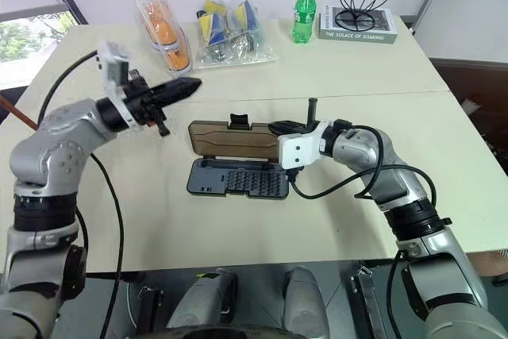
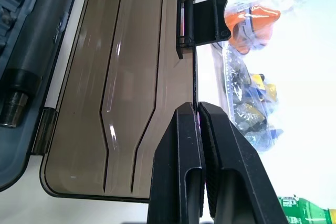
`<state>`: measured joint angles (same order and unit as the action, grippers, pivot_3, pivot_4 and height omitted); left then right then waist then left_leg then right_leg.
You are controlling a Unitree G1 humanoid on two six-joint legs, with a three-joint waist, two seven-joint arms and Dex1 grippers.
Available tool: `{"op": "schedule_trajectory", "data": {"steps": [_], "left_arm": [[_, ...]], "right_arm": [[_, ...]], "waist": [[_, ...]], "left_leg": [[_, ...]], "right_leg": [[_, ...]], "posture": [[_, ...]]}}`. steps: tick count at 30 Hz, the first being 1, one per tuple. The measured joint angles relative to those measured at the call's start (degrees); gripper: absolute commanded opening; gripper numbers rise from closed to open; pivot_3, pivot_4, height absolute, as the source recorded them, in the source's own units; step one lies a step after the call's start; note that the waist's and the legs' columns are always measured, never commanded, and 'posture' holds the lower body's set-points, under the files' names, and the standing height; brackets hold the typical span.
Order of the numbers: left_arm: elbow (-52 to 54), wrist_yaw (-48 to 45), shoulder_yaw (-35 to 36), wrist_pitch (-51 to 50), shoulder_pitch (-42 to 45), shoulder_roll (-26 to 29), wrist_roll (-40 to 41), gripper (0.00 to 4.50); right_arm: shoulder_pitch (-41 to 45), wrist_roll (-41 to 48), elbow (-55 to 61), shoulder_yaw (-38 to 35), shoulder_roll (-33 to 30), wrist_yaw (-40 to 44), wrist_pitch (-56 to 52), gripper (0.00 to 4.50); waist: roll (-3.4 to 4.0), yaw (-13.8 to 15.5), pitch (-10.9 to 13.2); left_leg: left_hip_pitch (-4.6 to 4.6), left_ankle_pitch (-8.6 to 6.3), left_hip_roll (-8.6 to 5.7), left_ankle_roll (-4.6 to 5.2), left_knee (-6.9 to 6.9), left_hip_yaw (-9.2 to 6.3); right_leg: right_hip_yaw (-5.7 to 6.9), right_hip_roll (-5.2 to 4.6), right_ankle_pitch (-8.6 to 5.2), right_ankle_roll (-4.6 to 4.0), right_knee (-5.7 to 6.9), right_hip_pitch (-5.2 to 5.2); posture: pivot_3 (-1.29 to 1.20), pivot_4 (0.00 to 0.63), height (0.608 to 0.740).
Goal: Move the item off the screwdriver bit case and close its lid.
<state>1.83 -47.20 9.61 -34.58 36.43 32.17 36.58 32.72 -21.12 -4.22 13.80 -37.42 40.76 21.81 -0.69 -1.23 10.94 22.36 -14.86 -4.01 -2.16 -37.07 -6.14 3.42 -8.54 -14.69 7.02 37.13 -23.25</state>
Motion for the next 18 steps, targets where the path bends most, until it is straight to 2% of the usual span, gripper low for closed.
{"op": "schedule_trajectory", "data": {"steps": [6, 18], "left_arm": [[-13.90, -2.41, -2.37, 9.24, -0.45, 0.55, -8.45, 0.00], [-34.74, -9.92, -9.34, 27.46, -1.57, -3.40, -19.87, 0.00]], "right_arm": [[0.06, -0.01, -0.09, 0.00, -0.03, 0.02, 0.02, 0.04], [0.57, 0.09, -0.18, 0.00, -0.19, 0.60, -0.10, 0.04]], "waist": [[-0.02, 0.16, 0.01], [-0.06, 0.17, 0.04]], "left_leg": [[0.01, 0.04, -0.01, -0.07, 0.00, 0.02], [0.02, 0.01, -0.01, -0.01, -0.01, 0.04]], "right_leg": [[0.00, 0.00, 0.00, 0.00, -0.02, 0.00], [0.01, -0.01, 0.00, 0.01, -0.01, -0.01]], "posture": [[0.00, 0.150, 0.740], [0.00, 0.150, 0.740]]}}
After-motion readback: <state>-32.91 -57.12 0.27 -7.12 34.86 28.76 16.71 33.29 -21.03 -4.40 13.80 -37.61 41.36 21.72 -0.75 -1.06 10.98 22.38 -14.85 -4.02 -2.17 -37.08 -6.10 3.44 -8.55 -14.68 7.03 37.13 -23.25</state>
